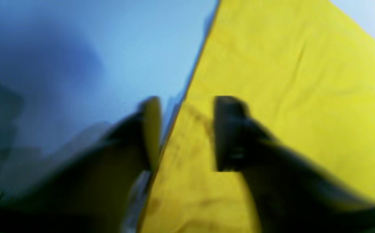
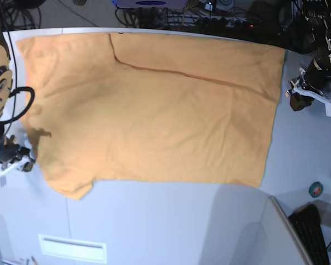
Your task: Layout the t-shirt on the table in an organized manner, then fold the t-shirt properly
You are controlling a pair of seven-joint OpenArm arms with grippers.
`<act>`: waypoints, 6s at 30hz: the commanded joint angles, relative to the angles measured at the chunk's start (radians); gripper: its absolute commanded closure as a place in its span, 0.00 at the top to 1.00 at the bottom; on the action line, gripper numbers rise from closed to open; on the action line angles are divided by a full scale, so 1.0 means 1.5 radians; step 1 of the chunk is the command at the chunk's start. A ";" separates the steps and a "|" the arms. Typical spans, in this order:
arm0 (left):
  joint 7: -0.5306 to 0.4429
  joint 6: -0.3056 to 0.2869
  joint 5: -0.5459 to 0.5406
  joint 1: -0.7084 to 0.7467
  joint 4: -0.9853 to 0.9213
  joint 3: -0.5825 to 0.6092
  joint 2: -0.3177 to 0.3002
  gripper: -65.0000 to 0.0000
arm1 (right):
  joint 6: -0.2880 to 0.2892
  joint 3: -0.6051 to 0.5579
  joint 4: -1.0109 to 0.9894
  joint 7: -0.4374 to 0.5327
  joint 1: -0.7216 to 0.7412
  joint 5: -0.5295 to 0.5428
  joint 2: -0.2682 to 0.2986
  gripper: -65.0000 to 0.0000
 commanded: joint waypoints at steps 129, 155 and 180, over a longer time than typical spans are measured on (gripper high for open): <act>-0.086 -0.003 0.245 -0.558 -0.635 0.205 -0.015 0.81 | 0.038 0.040 0.206 -0.211 -0.110 0.119 -0.085 0.00; -0.084 0.080 0.263 -0.559 -0.617 0.213 -0.030 0.68 | 0.038 0.040 0.278 -0.240 -0.126 0.120 -0.090 0.00; -0.114 0.034 0.259 -0.560 -0.682 0.211 0.003 0.16 | 0.038 0.040 0.278 -0.240 -0.129 0.119 -0.086 0.00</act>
